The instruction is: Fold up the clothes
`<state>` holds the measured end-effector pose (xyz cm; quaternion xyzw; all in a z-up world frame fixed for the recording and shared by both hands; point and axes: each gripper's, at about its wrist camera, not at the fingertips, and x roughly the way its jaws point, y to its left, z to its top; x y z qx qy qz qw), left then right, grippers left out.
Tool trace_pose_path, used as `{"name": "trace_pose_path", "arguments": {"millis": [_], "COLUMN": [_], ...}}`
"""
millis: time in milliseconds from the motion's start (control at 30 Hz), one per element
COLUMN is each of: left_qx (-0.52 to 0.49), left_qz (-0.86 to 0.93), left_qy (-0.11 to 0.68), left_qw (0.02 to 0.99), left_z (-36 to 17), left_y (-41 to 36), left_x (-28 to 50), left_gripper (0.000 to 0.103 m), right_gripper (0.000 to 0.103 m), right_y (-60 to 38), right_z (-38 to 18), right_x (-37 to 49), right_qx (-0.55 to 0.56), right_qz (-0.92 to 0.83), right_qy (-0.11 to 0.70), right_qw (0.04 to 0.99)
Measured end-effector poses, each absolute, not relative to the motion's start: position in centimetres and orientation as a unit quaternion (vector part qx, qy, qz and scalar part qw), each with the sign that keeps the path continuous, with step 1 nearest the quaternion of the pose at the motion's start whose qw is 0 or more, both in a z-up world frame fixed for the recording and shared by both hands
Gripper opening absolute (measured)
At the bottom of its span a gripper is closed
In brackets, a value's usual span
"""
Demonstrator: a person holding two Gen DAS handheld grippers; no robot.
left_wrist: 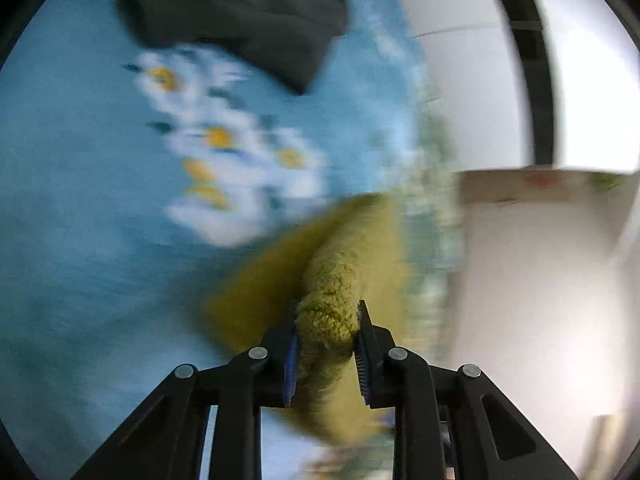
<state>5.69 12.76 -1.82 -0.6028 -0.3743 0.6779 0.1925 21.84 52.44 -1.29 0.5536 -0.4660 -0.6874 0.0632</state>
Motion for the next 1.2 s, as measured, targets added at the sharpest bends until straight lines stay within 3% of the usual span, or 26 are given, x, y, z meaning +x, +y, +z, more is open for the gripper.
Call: {"name": "trace_pose_path", "arguments": {"millis": [133,200,267,333,600,667,800,867,900,1033,1200], "left_qx": [-0.601,-0.595,-0.593,-0.600,-0.602,-0.607,-0.605,-0.603,-0.602,-0.615,-0.644], "left_qz": [0.668,0.665,0.674,0.677,0.647,0.663,0.678,0.681,0.682,0.677,0.648], "left_qy": [-0.398,-0.411,-0.405,-0.396,-0.430,-0.399,-0.381,-0.380,-0.378,-0.368,-0.377], "left_qw": [0.186,0.187,0.172,0.157,0.182,0.180,0.172,0.171,0.171,0.167,0.153], "left_z": [-3.4,-3.5,-3.5,-3.8,-5.8,-5.2,-4.0,-3.0,-2.4,-0.4,-0.1], "left_y": [11.7,11.1,10.7,10.7,12.0,12.6,12.8,12.8,12.8,12.6,12.2], "left_x": [6.0,6.0,6.0,5.9,5.7,5.8,6.3,7.0,7.5,10.3,14.9], "left_gripper": [0.030,0.040,0.066,0.074,0.070,0.053,0.043,0.041,0.040,0.038,0.038], "right_gripper": [0.056,0.056,0.064,0.067,0.067,0.067,0.068,0.060,0.050,0.037,0.035], "right_y": [52.2,52.1,52.2,52.2,51.9,51.9,52.0,52.2,52.2,52.5,51.9], "right_z": [-2.4,-2.8,-3.0,-3.2,-4.0,-4.1,-4.1,-4.0,-3.9,-3.1,-1.4], "right_x": [22.1,22.1,22.1,22.1,21.5,21.5,21.3,21.0,20.8,20.0,18.6], "right_qx": [0.553,0.550,0.541,0.530,0.485,0.478,0.472,0.477,0.482,0.486,0.500], "right_qz": [-0.680,-0.680,-0.682,-0.685,-0.700,-0.700,-0.698,-0.697,-0.697,-0.699,-0.710], "right_qy": [-0.478,-0.483,-0.489,-0.498,-0.523,-0.530,-0.538,-0.536,-0.531,-0.525,-0.494], "right_qw": [0.057,0.054,0.049,0.044,0.037,0.032,0.020,0.014,0.009,0.009,0.040]}}
